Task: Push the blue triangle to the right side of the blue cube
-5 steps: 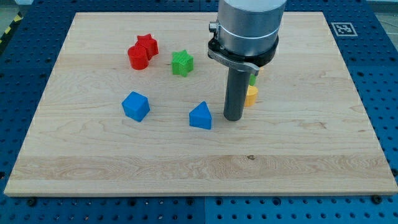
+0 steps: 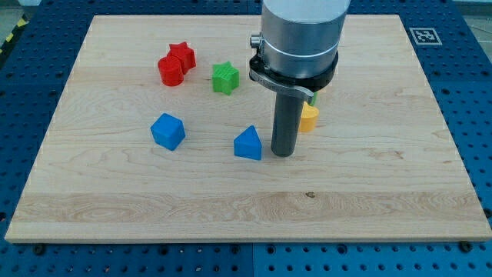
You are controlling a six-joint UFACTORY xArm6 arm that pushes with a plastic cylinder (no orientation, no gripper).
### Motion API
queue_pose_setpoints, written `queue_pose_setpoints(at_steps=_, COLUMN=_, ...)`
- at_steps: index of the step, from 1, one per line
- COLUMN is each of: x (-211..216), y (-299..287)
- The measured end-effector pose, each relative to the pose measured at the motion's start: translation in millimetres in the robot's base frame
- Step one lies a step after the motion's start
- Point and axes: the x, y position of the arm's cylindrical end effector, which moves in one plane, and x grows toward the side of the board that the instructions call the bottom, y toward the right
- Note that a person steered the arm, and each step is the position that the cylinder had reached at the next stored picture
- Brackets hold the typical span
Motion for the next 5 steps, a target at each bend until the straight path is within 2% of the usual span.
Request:
queue_pose_setpoints(at_steps=3, x=11.5, y=4.8)
queue_pose_setpoints(at_steps=5, x=3.0, y=-23.7)
